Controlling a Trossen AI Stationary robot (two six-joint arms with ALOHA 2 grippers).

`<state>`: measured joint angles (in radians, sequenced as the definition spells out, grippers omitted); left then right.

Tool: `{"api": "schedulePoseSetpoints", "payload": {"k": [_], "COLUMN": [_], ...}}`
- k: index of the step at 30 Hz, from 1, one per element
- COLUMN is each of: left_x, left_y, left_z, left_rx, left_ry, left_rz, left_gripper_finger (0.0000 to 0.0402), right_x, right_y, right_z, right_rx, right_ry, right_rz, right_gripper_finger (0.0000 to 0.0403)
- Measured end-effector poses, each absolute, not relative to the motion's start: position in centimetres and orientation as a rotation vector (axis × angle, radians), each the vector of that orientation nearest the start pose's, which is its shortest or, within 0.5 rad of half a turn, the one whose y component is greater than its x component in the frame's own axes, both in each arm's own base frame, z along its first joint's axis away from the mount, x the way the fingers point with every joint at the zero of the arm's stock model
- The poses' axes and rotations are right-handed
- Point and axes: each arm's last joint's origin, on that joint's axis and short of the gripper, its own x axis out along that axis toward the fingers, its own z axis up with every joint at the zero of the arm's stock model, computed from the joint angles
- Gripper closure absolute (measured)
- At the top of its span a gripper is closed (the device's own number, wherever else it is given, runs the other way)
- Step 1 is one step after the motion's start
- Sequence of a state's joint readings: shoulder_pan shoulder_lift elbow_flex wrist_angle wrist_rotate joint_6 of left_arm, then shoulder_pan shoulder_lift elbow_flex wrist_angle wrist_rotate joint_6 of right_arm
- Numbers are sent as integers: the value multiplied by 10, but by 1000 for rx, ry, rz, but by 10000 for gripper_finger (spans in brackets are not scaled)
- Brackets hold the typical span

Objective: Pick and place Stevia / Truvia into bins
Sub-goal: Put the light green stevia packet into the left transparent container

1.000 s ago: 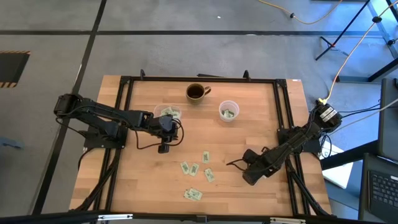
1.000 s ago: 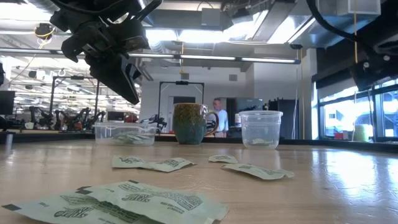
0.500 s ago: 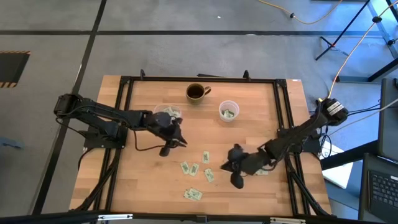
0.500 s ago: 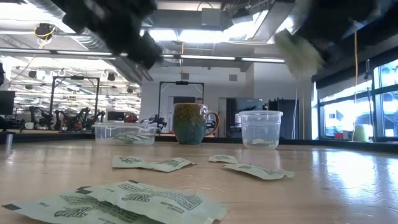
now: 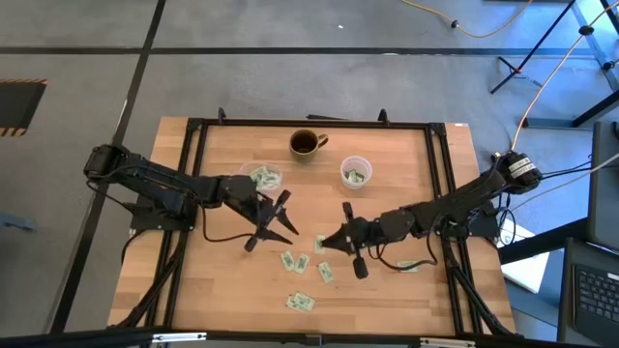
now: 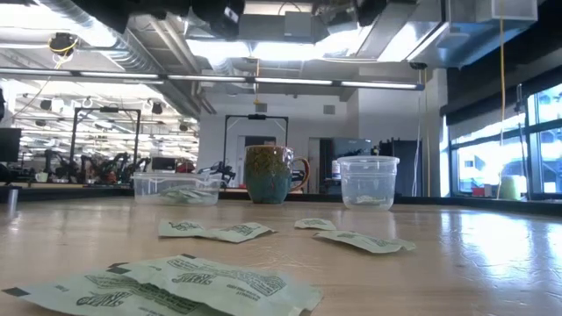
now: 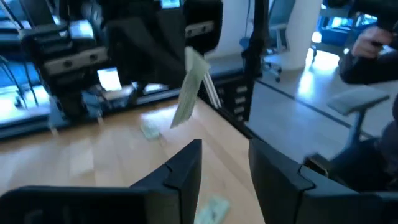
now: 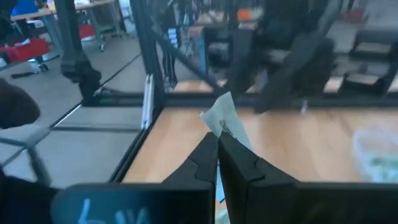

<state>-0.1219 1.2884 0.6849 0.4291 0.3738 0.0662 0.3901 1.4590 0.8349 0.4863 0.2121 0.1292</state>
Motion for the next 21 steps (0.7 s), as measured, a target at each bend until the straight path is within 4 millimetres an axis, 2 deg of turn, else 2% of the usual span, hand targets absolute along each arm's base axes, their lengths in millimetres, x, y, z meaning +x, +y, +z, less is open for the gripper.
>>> {"api": "schedulePoseSetpoints", "payload": {"k": [10,13,21], "left_x": [275,278,289], "left_y": [-42,-42,-43], "left_z": [253,255,245], "left_rx": [57,60,33], "left_ry": [134,78,67], "left_rz": [-378,-375,-393], "left_gripper_finger": [274,274,278], "right_x": [306,309,310], "right_y": [101,102,103], "right_z": [269,267,269], "right_rx": [91,68,36], "right_ry": [16,0,-39], "right_rz": [281,297,302], "right_gripper_finger": [389,389,389]}}
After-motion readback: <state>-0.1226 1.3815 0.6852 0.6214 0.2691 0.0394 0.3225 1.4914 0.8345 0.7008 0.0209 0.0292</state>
